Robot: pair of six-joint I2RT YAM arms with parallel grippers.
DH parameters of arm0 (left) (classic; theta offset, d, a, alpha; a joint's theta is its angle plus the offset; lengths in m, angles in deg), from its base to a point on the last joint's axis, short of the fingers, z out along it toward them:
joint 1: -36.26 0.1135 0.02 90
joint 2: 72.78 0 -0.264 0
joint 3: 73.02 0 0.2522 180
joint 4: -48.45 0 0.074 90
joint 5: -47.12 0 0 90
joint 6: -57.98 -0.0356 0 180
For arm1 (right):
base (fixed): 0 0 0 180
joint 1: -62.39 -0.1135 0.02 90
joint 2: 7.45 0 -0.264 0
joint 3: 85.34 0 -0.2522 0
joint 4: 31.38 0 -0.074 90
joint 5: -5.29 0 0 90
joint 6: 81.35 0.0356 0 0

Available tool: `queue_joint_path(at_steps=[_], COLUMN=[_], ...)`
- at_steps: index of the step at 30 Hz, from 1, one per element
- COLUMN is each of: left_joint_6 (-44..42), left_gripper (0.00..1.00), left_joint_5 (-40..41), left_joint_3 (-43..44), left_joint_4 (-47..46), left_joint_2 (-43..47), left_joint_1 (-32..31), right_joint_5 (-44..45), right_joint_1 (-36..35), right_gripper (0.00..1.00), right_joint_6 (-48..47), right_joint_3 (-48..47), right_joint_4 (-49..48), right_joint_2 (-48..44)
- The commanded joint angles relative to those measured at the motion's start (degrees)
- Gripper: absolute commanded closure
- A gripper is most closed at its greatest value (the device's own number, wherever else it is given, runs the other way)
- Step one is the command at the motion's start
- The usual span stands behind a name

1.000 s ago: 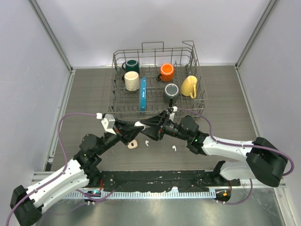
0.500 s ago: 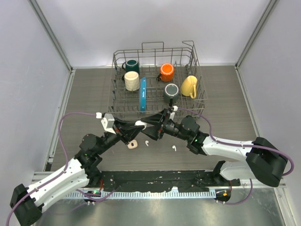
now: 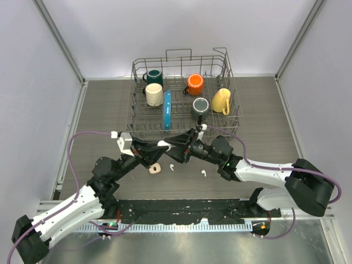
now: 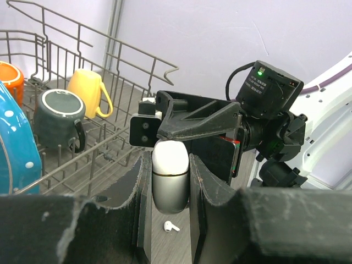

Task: Insert the wireless bluetooth earbuds into the charging case
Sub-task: Pick up the charging case at the center of the board.

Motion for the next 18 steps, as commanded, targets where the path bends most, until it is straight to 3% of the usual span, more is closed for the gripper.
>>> queue_joint_path(at_steps=[1,3,9,13,18], left_joint_6=[1.9,2.1,1.2,0.1,0.3], left_gripper=[0.73,0.60,0.44,0.52,0.52], left_joint_5=[-1.1,-1.6,-1.2,-0.2,-0.3], left_joint_3=[0.5,0.6,0.1,-0.2,-0.9], left_joint_4=[-0.1,0.5,3.7,5.3,3.3], left_joint_2=[0.0,0.4,3.5,5.6,5.8], left_joint_1=[-0.4,-0.4,-0.4,-0.4,-0.4], right_joint_5=[1.9,2.4,4.7,5.6,4.7], right_joint_1=[-0.1,-0.1,-0.1,-0.1,-0.1], right_gripper=[0.92,0.97,0.99,0.99,0.99], right_joint_6=[-2.7,-4.5,-9.9,-11.0,-10.6], right_joint_3=[-0.9,-1.3,-2.7,-2.5,-2.4], right_joint_4=[-3.3,-1.1,8.7,11.2,10.3], right_joint_2=[-1.5,-2.7,-6.9,-8.2,-7.4])
